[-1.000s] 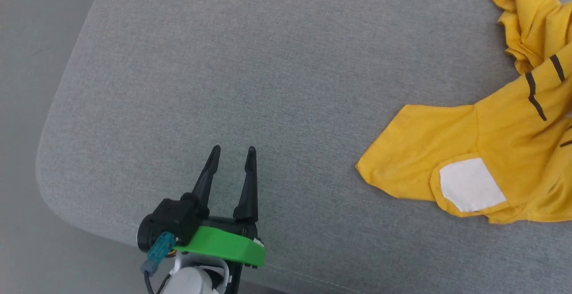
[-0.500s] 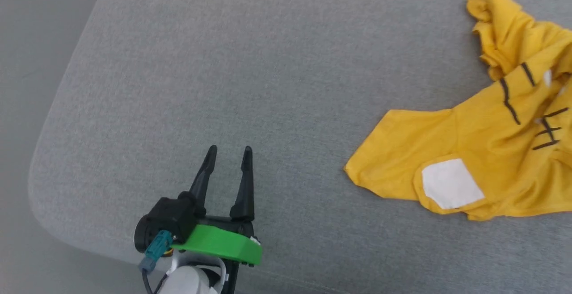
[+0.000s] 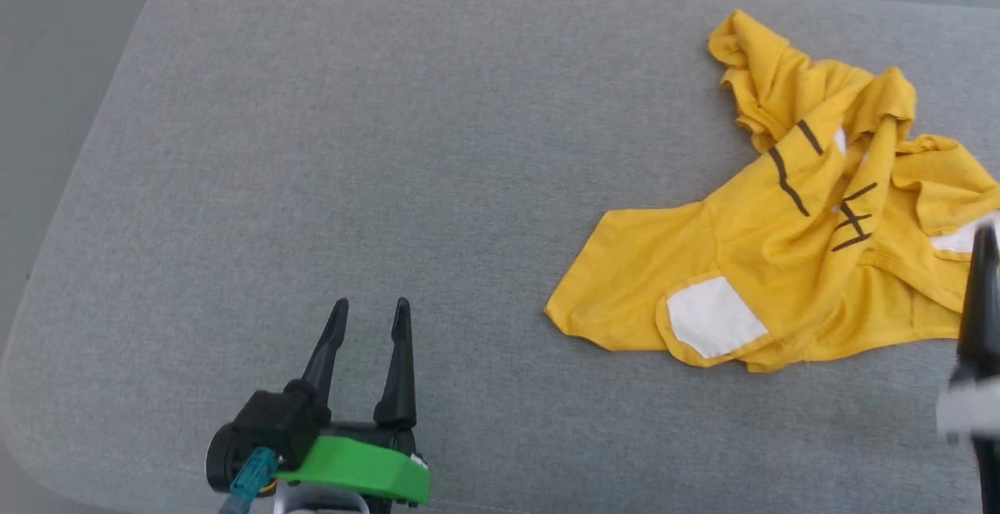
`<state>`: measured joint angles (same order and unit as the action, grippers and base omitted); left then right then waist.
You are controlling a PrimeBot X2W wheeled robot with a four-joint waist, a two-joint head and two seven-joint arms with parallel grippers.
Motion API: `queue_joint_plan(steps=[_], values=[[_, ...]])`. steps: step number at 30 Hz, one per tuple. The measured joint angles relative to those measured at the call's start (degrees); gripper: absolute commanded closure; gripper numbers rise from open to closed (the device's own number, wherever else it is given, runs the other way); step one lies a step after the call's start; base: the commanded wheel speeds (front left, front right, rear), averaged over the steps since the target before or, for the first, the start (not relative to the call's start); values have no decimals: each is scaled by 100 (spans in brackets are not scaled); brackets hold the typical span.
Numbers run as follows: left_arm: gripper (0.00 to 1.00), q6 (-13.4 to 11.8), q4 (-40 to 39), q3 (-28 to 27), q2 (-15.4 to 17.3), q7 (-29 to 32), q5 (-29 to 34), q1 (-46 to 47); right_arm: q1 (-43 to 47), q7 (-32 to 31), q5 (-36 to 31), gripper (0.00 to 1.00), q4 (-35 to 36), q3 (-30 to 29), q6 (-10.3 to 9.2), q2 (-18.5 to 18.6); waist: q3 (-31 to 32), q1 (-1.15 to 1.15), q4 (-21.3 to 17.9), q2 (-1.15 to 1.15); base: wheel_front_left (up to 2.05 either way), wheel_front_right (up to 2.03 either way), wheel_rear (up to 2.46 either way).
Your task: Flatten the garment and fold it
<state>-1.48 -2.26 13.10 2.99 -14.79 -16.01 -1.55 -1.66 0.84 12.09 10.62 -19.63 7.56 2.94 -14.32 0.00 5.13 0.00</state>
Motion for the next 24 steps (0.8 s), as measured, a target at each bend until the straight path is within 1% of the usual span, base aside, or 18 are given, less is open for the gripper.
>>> queue_joint_plan(steps=[3, 6, 8, 10, 12, 13, 16, 18, 21, 24], values=[[0, -3, -34, -60, 0, 0, -1, -112, 542, 558, 467, 0, -346, -33, -1, 3, 49, 0, -79, 0, 0, 0, 0], [0, -5, -30, -51, 0, 0, 19, -174, 948, 928, 740, 0, -811, 155, -1, -7, 90, 0, -172, 0, 0, 0, 0], [0, 10, -8, -30, 0, 0, 97, -164, 990, 1034, 778, 0, -932, 300, 0, -9, 111, 0, -235, 0, 0, 0, 0], [0, 86, 57, 43, 3, 1, 145, -122, 975, 1107, 772, 0, -957, 371, 0, -10, 131, 0, -300, 0, 0, 0, 0], [0, 212, 189, 178, 38, 171, 192, 55, 931, 1132, 762, 0, -966, 382, 0, -9, 146, 0, -362, 0, 0, 0, 0], [0, 271, 215, 246, 52, 309, 232, 181, 903, 1138, 754, 0, -967, 377, 0, -9, 150, 0, -381, 0, 0, 0, 0], [0, 519, 287, 594, 100, 1048, 310, 761, 808, 1162, 736, 0, -975, 353, 0, -7, 138, 0, -409, 0, 0, 0, 0], [0, 667, 360, 917, 105, 1708, 322, 1221, 778, 1168, 709, 0, -1017, 313, 0, -7, 102, 0, -401, 0, 0, 0, 0], [0, 786, 543, 1438, 92, 2533, 327, 1876, 748, 1179, 709, 0, -1092, 258, 0, -5, 29, 0, -386, 0, 0, 0, 0], [0, 844, 870, 1969, 71, 3209, 271, 2515, 721, 1179, 709, 0, -1141, 252, 0, -7, -61, 0, -395, 0, 0, 0, 0]])
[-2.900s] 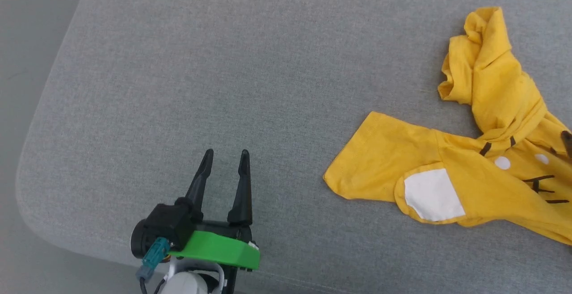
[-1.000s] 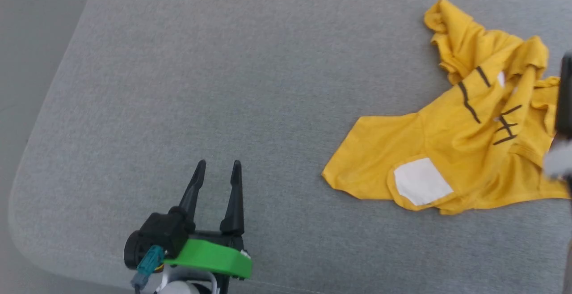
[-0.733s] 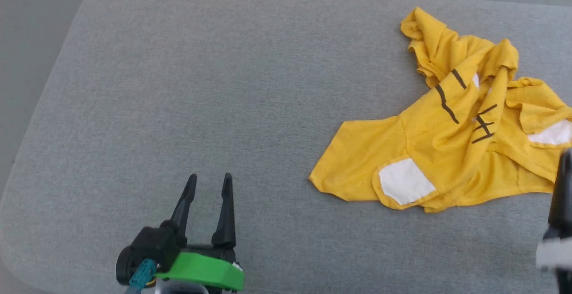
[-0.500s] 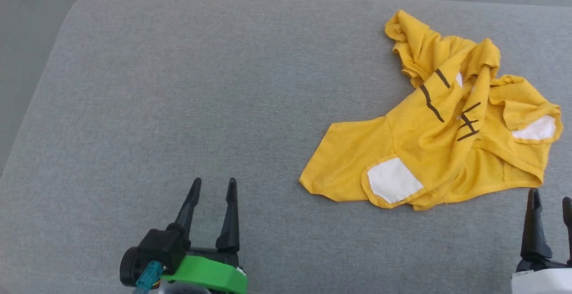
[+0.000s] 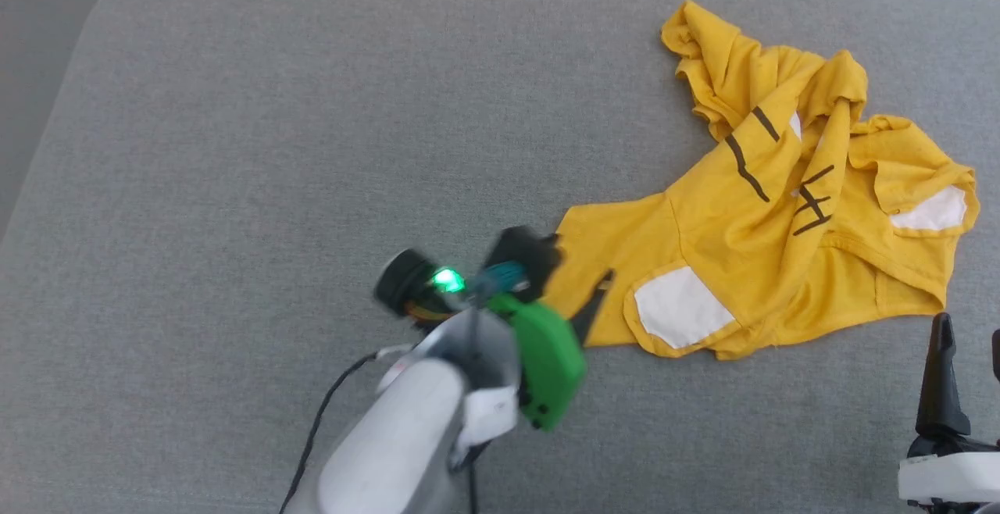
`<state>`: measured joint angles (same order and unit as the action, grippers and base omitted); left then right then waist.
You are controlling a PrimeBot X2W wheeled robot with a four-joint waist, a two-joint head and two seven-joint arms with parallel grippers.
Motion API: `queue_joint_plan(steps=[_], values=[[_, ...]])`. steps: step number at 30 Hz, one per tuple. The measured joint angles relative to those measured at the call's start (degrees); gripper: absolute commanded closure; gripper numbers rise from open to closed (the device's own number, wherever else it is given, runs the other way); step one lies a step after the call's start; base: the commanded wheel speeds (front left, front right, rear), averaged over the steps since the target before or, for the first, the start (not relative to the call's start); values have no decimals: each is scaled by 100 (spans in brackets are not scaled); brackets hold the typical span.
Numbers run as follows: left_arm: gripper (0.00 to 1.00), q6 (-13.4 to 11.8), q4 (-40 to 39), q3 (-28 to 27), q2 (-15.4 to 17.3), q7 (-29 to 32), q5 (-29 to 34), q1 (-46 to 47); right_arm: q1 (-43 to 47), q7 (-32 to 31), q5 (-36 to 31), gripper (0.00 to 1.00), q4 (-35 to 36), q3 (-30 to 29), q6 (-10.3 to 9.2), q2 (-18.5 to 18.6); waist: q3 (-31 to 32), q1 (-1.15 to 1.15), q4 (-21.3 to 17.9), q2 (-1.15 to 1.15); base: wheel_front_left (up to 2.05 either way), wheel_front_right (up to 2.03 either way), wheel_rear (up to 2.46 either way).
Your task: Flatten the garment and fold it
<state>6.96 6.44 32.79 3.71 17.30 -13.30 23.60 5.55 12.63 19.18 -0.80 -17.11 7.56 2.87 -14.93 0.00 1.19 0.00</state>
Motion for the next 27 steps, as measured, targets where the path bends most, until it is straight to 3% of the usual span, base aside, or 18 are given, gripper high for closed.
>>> queue_joint_plan(steps=[8, 14, 15, 16, 27], values=[[0, 14, 1360, 1120, -62, 1026, -244, 1048, -226, -9, 4, 0, -81, 237, 0, -1, -217, 0, -209, 0, 0, 0, 0], [0, 5, 2305, 1305, -127, 1228, -105, 1575, -259, -8, 13, 0, -158, 277, 0, 0, -400, 0, -431, 0, 0, 0, 0], [18, 5, 2401, 1317, -157, 1178, -105, 1643, -268, -7, 13, 0, -170, 279, 0, 1, -427, 0, -469, 0, 0, 0, 0], [100, 5, 2457, 1335, -168, 1137, -105, 1681, -275, -5, 13, 0, -179, 278, 0, 0, -446, 0, -497, 0, 0, 0, 0], [100, -14, 2526, 1179, -166, 503, -823, 1533, -307, -30, 2, 0, -183, 116, 0, 1, -254, 0, -430, 0, 0, 0, 0]])
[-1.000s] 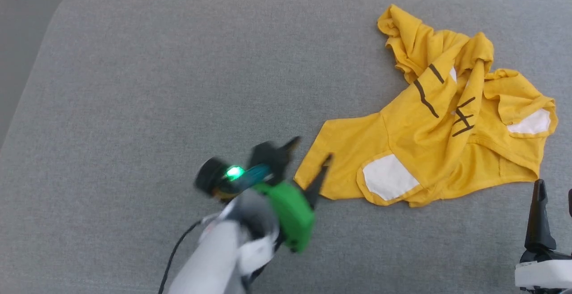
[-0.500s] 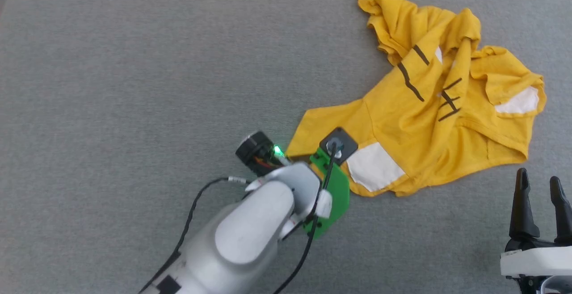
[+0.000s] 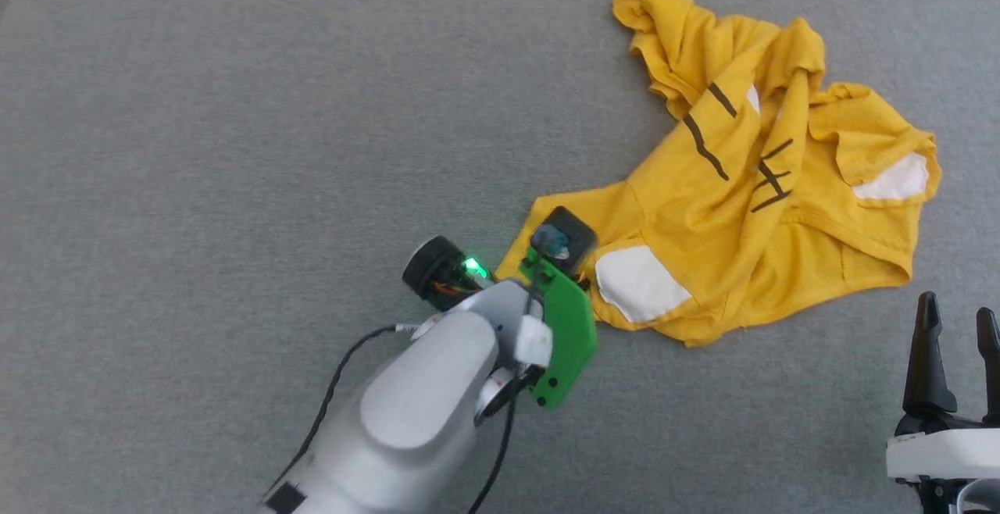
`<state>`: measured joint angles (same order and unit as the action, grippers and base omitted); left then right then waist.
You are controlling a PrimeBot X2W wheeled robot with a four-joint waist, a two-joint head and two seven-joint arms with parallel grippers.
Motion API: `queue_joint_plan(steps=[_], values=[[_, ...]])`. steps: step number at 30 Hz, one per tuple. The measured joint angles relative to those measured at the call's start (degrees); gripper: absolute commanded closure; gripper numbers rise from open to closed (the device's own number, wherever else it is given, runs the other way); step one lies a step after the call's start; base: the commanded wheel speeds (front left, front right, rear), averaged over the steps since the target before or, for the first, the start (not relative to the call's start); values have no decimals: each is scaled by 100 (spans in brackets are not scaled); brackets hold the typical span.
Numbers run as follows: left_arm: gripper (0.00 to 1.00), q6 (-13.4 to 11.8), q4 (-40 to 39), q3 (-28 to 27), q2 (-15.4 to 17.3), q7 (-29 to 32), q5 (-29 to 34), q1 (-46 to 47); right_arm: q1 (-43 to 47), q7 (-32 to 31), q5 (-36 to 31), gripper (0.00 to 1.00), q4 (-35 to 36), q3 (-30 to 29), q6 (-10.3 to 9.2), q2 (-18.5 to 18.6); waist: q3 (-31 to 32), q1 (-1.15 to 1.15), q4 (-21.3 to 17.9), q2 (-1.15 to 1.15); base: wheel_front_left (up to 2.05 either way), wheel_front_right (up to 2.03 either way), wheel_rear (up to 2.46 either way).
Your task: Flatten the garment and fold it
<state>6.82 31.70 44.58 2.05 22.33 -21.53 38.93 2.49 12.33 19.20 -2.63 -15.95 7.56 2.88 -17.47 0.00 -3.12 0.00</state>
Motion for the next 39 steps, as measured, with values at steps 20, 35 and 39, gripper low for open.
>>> queue_joint_plan(steps=[20, 35, 39], values=[[0, -1529, -3656, -2275, 1384, -1613, -1430, -3495, 158, -324, 0, 0, 282, -189, 0, -1, 113, 0, 665, 0, 0, 0, 0], [0, -1692, -3234, -2425, 888, -3601, -689, -3827, -464, -3339, -1173, 0, 868, 928, 0, 164, 253, 0, 953, 0, 0, 0, 0], [0, -1628, -3096, -2388, 755, -3638, -688, -3817, -793, -4175, -1263, 0, 1039, 1233, 0, 699, 197, 0, 1094, 0, 0, 0, 0]])
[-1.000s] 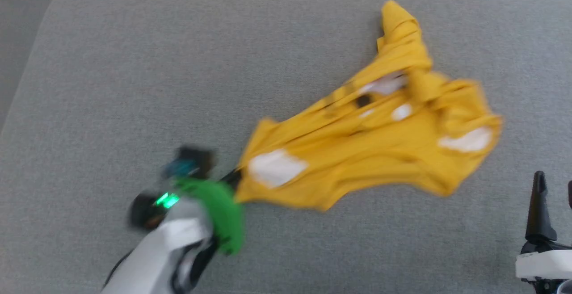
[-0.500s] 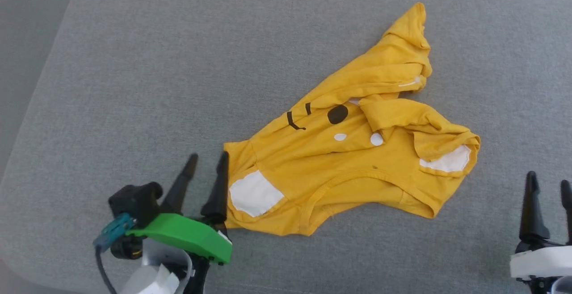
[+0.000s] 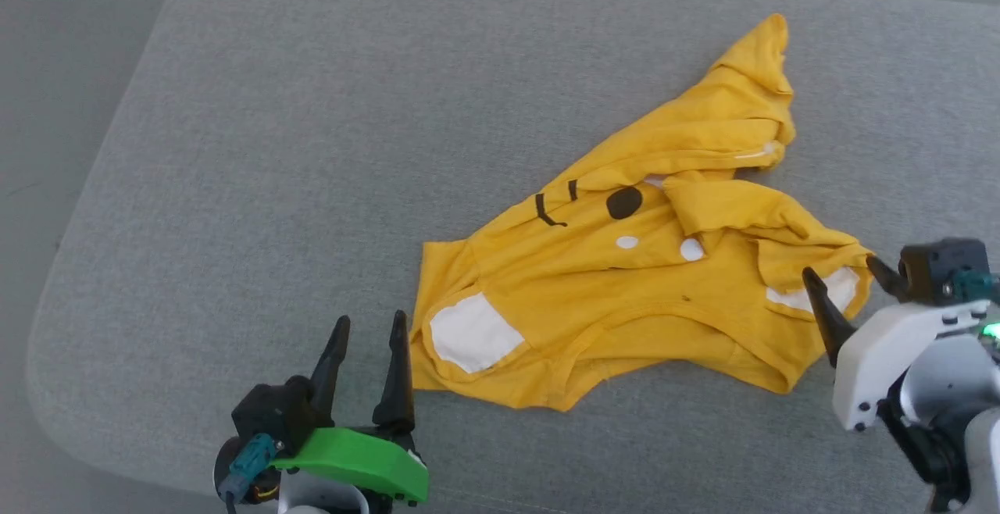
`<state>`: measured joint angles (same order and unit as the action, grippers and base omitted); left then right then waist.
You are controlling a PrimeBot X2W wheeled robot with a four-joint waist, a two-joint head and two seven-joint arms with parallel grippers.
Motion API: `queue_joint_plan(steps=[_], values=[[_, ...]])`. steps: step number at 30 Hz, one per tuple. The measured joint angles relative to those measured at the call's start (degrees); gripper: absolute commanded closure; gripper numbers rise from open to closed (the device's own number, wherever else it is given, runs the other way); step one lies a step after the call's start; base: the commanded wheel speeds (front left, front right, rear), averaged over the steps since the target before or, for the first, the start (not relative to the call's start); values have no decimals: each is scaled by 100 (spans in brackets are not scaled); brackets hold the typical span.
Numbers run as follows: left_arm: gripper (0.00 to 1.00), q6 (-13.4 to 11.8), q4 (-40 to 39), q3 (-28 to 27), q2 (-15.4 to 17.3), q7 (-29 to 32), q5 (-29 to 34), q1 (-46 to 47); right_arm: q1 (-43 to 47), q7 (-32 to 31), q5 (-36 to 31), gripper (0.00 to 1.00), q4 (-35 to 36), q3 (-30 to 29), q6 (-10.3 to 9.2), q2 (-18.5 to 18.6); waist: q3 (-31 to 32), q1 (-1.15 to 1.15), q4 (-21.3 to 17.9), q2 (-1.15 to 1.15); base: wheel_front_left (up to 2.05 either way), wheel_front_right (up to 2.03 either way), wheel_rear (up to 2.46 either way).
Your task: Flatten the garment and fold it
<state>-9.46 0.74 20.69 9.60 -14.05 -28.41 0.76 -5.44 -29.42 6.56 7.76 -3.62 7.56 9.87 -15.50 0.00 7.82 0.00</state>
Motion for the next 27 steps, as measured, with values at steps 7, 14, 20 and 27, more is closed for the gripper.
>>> queue_joint_plan(steps=[7, 14, 20, 27], values=[[0, 137, 163, -1, -146, -43, 1, 71, -455, -691, -48, 0, -445, 466, 1, 687, -134, 0, 308, 0, 0, 0, 0], [0, 204, 323, -31, -237, -48, 2, 82, -836, -829, 8, 91, -1157, 753, 2, 837, -192, 0, 587, 0, 0, 0, 0], [0, 237, 436, -94, -280, -52, 9, 68, -899, -582, 144, 100, -1298, 517, 2, 764, -50, 0, 627, 0, 0, 0, 0], [0, 286, 458, -145, -277, -68, 10, -29, -1012, -650, 667, 100, -546, -513, 1, 344, 214, 0, 356, 0, 0, 0, 0]])
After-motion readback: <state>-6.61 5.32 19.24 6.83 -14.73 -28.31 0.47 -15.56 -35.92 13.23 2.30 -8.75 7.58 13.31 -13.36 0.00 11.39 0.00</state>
